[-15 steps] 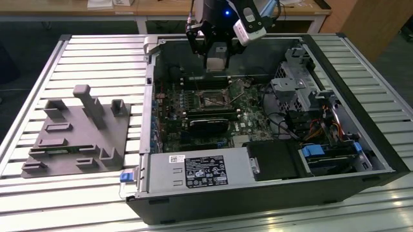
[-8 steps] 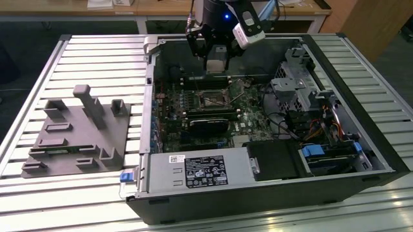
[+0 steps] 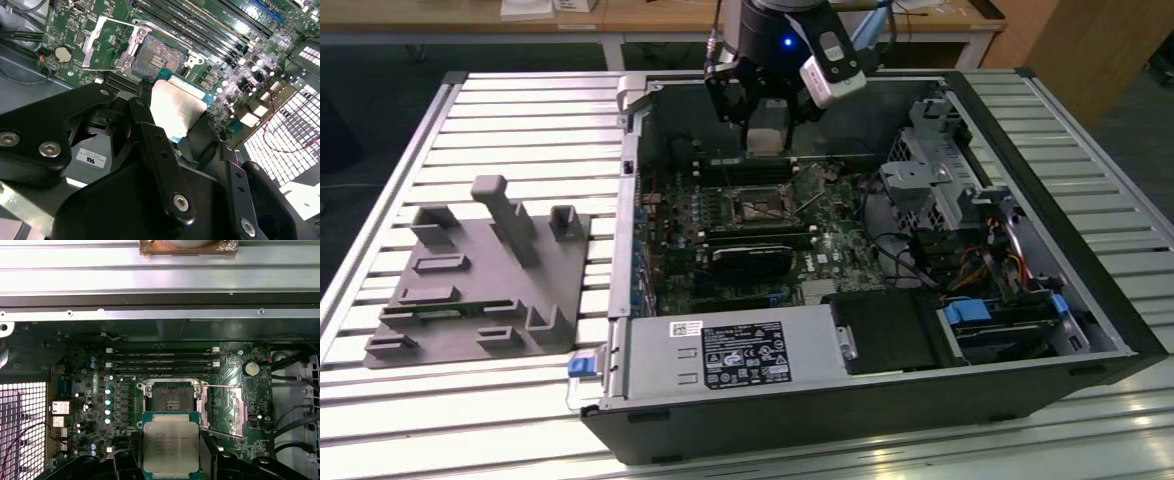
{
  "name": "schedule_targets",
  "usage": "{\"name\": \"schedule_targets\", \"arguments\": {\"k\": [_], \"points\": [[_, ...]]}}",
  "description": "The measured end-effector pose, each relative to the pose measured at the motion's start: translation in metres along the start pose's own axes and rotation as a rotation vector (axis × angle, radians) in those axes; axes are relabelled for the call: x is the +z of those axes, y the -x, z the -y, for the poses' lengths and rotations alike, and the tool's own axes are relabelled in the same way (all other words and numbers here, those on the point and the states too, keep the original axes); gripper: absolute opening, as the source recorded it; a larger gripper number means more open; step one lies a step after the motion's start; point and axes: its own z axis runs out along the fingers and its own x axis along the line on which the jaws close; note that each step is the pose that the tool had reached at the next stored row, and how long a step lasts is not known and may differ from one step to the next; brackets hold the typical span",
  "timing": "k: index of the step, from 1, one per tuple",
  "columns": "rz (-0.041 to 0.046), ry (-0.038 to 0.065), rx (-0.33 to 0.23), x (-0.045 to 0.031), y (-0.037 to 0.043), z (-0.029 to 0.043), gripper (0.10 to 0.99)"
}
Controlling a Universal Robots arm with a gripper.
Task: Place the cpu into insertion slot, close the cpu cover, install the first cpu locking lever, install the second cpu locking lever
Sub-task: 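Place the cpu into insertion slot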
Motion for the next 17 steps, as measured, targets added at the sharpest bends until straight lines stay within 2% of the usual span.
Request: {"name": "schedule_targets", "arguments": {"k": [7, 17], "points": [[0.0001, 0.000, 0.000, 0.0079, 0.0001, 0.0007, 0.541], [0.0005, 0.000, 0.000, 0.0257, 0.0008, 0.0011, 0.541]]}}
